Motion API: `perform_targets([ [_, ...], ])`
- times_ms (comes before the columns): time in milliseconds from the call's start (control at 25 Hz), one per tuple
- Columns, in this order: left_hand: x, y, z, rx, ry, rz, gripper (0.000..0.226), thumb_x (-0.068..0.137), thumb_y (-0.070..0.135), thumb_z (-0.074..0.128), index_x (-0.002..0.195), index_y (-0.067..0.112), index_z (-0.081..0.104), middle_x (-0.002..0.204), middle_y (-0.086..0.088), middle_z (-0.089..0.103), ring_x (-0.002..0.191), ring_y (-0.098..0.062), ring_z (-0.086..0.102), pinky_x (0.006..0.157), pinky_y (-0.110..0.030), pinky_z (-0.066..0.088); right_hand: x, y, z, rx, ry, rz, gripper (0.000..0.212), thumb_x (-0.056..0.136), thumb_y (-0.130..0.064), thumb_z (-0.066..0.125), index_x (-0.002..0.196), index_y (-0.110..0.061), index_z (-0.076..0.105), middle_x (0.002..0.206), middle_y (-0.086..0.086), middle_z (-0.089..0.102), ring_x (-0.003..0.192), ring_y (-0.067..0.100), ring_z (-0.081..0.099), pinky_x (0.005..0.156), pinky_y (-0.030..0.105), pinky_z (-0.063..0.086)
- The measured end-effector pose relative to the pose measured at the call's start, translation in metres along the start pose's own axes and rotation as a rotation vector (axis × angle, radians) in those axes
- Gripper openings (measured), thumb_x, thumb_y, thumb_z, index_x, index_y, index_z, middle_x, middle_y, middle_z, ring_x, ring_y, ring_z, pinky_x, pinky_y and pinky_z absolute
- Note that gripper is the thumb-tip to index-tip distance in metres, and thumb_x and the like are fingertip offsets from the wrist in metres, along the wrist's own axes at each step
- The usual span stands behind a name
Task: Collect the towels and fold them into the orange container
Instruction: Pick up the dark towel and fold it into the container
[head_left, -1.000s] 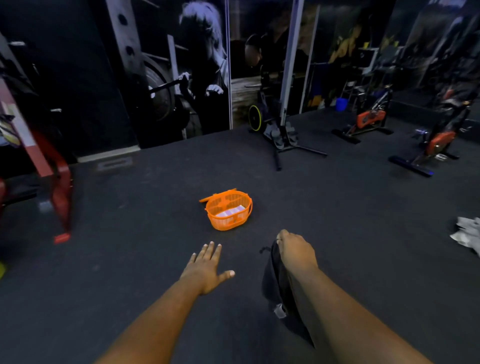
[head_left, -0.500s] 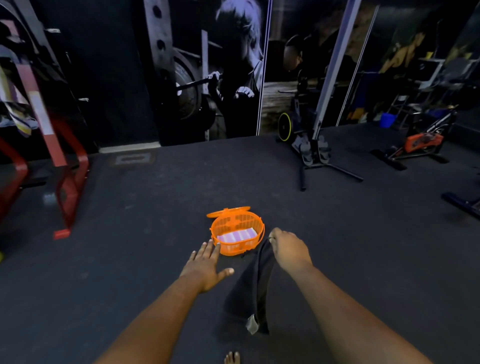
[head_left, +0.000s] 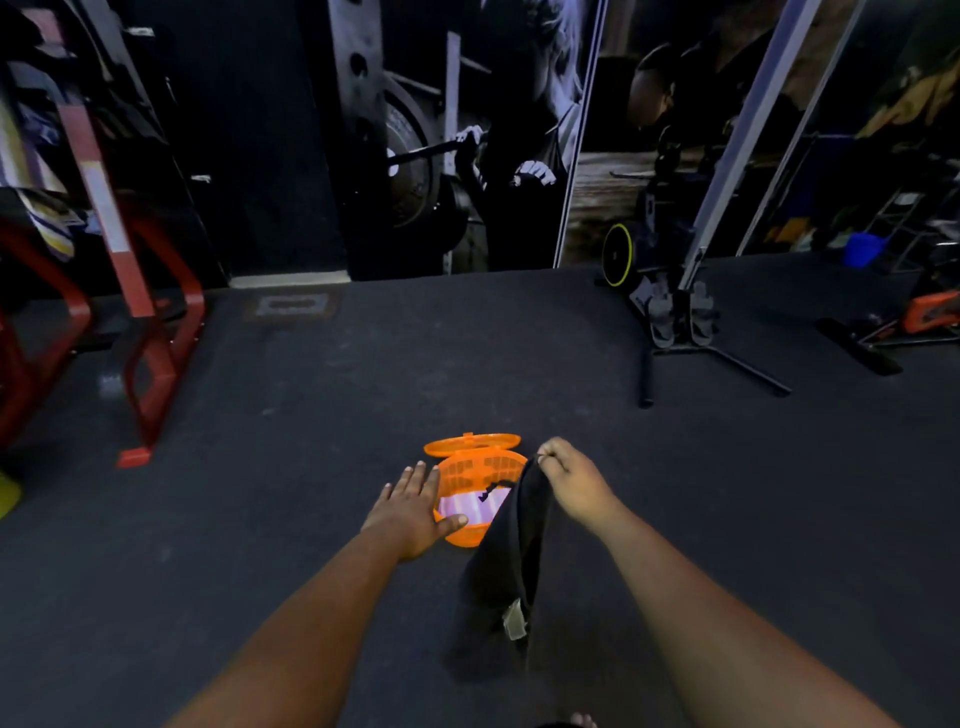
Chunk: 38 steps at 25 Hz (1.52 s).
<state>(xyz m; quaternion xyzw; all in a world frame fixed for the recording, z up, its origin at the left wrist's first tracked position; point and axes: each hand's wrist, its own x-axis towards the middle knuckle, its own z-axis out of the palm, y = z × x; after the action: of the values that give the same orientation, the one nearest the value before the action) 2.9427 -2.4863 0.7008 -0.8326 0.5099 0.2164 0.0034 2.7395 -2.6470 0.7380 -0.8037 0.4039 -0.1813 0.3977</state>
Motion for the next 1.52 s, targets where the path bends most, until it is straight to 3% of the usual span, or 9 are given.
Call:
perform_targets([
  [240, 0.080, 0.072, -0.011, -0.299, 0.094, -0.004, 0.108, 0.069, 0.100, 0.034, 0.155, 0.036, 0.033, 0.157, 0.004, 0.045, 0.140, -0.021, 0.047, 0.107, -0.045, 0.046, 0.080, -0.018, -0.051, 0.304, -0.199, -0.215, 0.015, 0.102, -0.008, 0.054, 0.089, -0.015, 0.058, 0.074, -0.001, 0.055, 0.067, 0.004, 0.048, 0.064, 0.024, 0.039],
  [360, 0.101, 0.115, -0.030, -0.376, 0.195, -0.042, 0.064, 0.081, 0.079, 0.054, 0.118, 0.026, 0.061, 0.118, 0.000, 0.069, 0.106, -0.023, 0.066, 0.085, -0.039, 0.054, 0.110, -0.026, -0.074, 0.370, -0.242, -0.273, 0.020, 0.101, -0.006, 0.056, 0.086, -0.020, 0.060, 0.071, -0.007, 0.057, 0.064, 0.003, 0.049, 0.062, 0.021, 0.040],
  [440, 0.112, 0.136, -0.044, -0.366, 0.306, -0.116, 0.032, 0.091, 0.051, 0.061, 0.092, 0.019, 0.058, 0.099, -0.006, 0.068, 0.093, -0.029, 0.066, 0.075, -0.038, 0.053, 0.127, -0.027, -0.087, 0.409, -0.267, -0.294, 0.022, 0.101, -0.005, 0.056, 0.087, -0.021, 0.061, 0.074, -0.007, 0.059, 0.066, 0.001, 0.050, 0.064, 0.019, 0.041],
  [520, 0.116, 0.144, -0.052, -0.338, 0.384, -0.230, 0.019, 0.091, 0.034, 0.061, 0.098, 0.016, 0.062, 0.107, -0.012, 0.069, 0.102, -0.035, 0.066, 0.075, -0.036, 0.049, 0.140, -0.027, -0.099, 0.471, -0.279, -0.302, 0.021, 0.101, -0.002, 0.056, 0.090, -0.019, 0.062, 0.080, -0.002, 0.061, 0.071, 0.003, 0.052, 0.068, 0.019, 0.043],
  [720, 0.103, 0.097, -0.034, -0.271, 0.322, -0.466, 0.029, 0.089, 0.023, 0.056, 0.115, 0.025, 0.069, 0.116, -0.008, 0.072, 0.109, -0.032, 0.068, 0.085, -0.037, 0.054, 0.177, 0.001, -0.129, 0.463, -0.055, -0.226, 0.010, 0.096, -0.026, 0.060, 0.091, -0.030, 0.067, 0.089, -0.002, 0.067, 0.081, 0.010, 0.060, 0.077, 0.034, 0.050],
  [920, 0.102, 0.039, -0.044, -0.749, 0.440, -0.410, 0.017, 0.095, 0.010, 0.056, 0.087, 0.022, 0.065, 0.088, -0.002, 0.065, 0.098, -0.032, 0.066, 0.073, -0.032, 0.043, 0.193, 0.039, -0.136, 0.118, 0.148, -0.119, 0.009, 0.098, -0.014, 0.059, 0.098, -0.023, 0.063, 0.094, -0.005, 0.066, 0.098, 0.024, 0.066, 0.082, 0.031, 0.046],
  [1160, 0.108, 0.073, -0.088, -0.888, 0.442, 0.000, 0.010, 0.098, 0.016, 0.063, 0.089, 0.019, 0.067, 0.085, 0.006, 0.066, 0.077, -0.005, 0.060, 0.074, -0.029, 0.046, 0.165, 0.010, -0.060, -0.170, -0.406, -0.357, 0.070, 0.080, -0.046, 0.082, 0.142, -0.034, 0.052, 0.081, -0.003, 0.069, 0.079, 0.012, 0.065, 0.077, 0.034, 0.050],
  [1320, 0.103, 0.070, -0.098, -0.687, 0.400, 0.135, 0.017, 0.083, 0.028, 0.084, 0.087, 0.023, 0.069, 0.079, 0.009, 0.069, 0.072, -0.001, 0.062, 0.069, -0.026, 0.049, 0.160, -0.005, -0.029, -0.399, -0.442, -0.442, 0.019, 0.091, -0.041, 0.070, 0.096, -0.023, 0.066, 0.089, 0.004, 0.072, 0.085, 0.024, 0.067, 0.069, 0.036, 0.047],
  [1520, 0.080, 0.009, -0.083, -0.245, 0.350, -0.122, 0.029, 0.081, 0.025, 0.076, 0.110, 0.027, 0.069, 0.108, 0.009, 0.070, 0.101, -0.012, 0.066, 0.085, -0.028, 0.050, 0.177, 0.003, -0.039, -0.294, -0.378, -0.351, 0.017, 0.099, -0.029, 0.062, 0.100, -0.016, 0.072, 0.099, 0.003, 0.074, 0.095, 0.020, 0.067, 0.082, 0.035, 0.049],
])
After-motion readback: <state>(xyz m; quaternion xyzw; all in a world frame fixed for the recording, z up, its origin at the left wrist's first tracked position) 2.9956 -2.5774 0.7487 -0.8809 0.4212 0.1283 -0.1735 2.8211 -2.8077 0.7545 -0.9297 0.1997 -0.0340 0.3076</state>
